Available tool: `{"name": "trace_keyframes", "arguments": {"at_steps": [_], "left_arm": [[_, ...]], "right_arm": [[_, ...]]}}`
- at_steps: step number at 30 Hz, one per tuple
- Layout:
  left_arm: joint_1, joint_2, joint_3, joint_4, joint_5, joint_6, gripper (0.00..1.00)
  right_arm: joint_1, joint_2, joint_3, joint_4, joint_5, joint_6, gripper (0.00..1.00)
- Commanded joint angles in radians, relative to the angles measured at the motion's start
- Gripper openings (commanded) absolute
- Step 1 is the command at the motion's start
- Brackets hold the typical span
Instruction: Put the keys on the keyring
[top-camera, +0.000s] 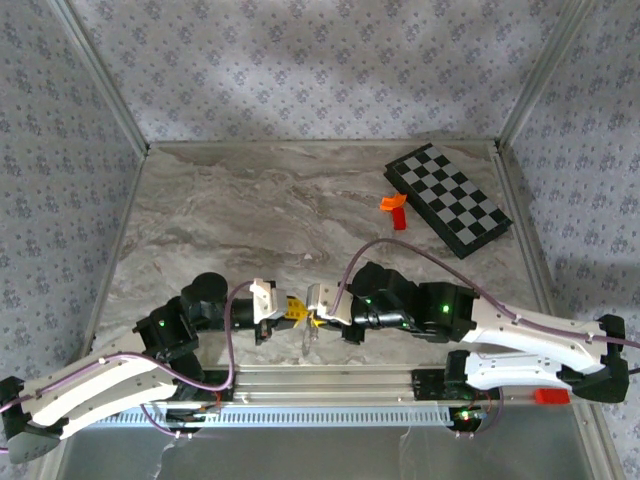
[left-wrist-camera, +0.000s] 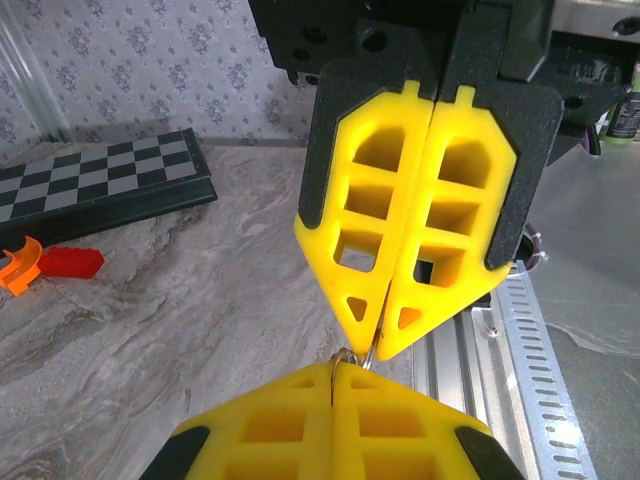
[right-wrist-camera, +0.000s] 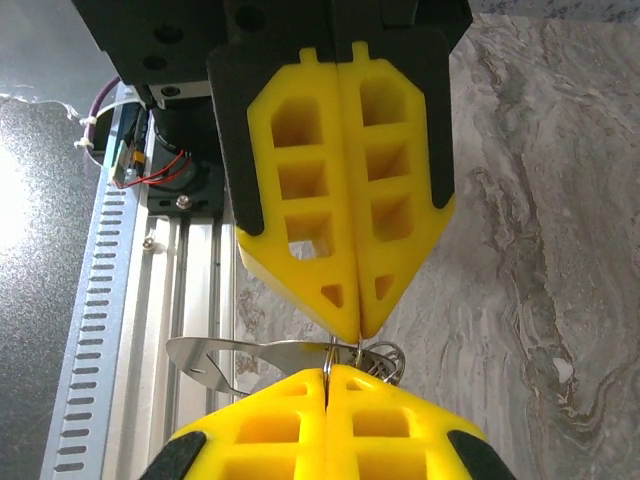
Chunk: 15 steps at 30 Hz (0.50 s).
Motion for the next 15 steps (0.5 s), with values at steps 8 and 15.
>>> {"name": "trace_keyframes", "arguments": {"at_steps": [8, 15], "left_arm": [[-0.005, -0.015, 0.039, 0.087, -0.018, -0.01, 0.0], [-0.004, -0.013, -0.005, 0.205, -0.083, -0.052, 0.0]], "right_arm": [[0.017, -0.035, -0.038, 0.014, 0.051, -0.029, 0.0], [0.015, -0.061, -0.064, 0.06, 0.067, -0.015, 0.08]]}}
